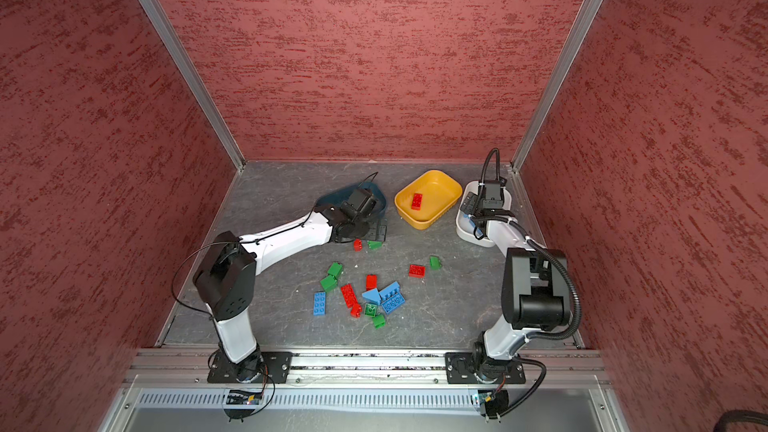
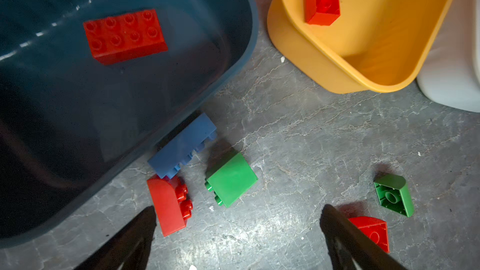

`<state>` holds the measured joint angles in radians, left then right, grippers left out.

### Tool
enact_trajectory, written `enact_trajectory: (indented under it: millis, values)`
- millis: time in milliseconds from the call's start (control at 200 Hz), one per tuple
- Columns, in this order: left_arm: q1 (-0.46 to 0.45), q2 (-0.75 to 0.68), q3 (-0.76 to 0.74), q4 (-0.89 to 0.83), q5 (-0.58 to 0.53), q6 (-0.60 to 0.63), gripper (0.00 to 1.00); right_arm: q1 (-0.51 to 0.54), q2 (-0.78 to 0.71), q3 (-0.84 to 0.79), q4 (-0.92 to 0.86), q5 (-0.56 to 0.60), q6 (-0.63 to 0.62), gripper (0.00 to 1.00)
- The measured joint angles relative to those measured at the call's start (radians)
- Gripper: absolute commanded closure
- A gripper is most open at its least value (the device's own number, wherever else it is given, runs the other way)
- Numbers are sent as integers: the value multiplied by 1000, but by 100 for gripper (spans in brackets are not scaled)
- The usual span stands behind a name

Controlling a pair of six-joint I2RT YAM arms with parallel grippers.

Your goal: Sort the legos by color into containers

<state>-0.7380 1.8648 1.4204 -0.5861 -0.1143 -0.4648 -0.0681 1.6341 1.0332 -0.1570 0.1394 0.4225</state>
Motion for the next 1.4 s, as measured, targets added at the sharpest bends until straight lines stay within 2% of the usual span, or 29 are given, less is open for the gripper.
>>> enact_trajectory:
  millis: [200, 516, 676, 832, 1132, 1302, 1398]
  values:
    - [-18, 77, 55, -66, 3, -56, 2, 0, -37, -14, -5, -8, 2, 1]
    - [-21, 125, 108, -95, 5, -105, 1, 0, -64, -35, 0, -27, -31, 1]
    - [-21, 148, 121, -111, 2, -136, 1, 6, -64, -35, 10, -116, -62, 1]
    - [-21, 181, 153, -126, 3, -174, 7, 53, -82, -56, 41, -179, -102, 1]
    - [-21, 261, 204, -151, 2, -204, 18, 131, -101, -58, 60, -229, -136, 2]
    - [-21, 299, 217, -161, 2, -214, 28, 165, -50, 3, 51, -259, -161, 9]
    - [-21, 314, 235, -166, -2, -213, 32, 185, 43, 102, 47, -275, -150, 25]
